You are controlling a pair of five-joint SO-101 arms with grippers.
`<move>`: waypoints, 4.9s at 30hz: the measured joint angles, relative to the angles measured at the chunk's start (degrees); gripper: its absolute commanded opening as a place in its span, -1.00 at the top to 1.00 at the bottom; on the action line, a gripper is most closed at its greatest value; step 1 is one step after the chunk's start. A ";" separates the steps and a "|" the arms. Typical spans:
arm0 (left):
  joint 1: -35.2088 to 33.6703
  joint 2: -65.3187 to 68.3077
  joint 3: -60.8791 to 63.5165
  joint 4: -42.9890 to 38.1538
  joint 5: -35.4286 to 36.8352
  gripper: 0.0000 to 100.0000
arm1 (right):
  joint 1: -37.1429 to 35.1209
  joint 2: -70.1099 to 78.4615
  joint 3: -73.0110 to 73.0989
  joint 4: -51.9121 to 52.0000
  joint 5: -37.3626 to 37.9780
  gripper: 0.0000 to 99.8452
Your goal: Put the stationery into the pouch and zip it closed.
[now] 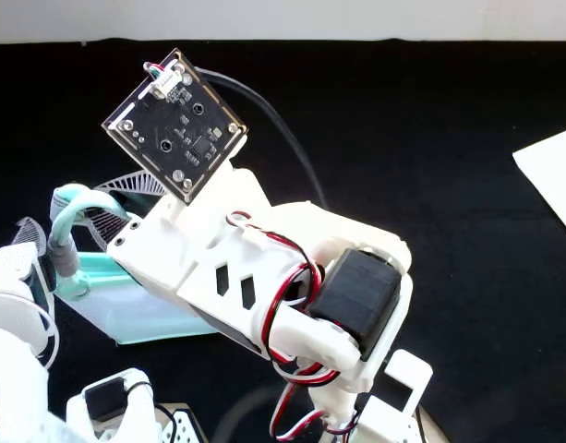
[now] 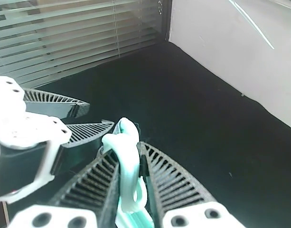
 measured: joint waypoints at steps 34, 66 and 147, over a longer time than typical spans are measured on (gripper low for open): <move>1.14 -8.53 17.85 0.00 -5.27 0.69 | 0.00 0.00 0.00 0.00 0.00 0.99; -2.90 -15.21 20.84 0.00 -7.56 0.69 | 3.08 0.18 0.00 -0.97 0.00 0.99; 1.14 -15.82 29.45 -0.62 -11.34 0.99 | 47.82 -65.93 79.30 -3.60 -0.35 0.99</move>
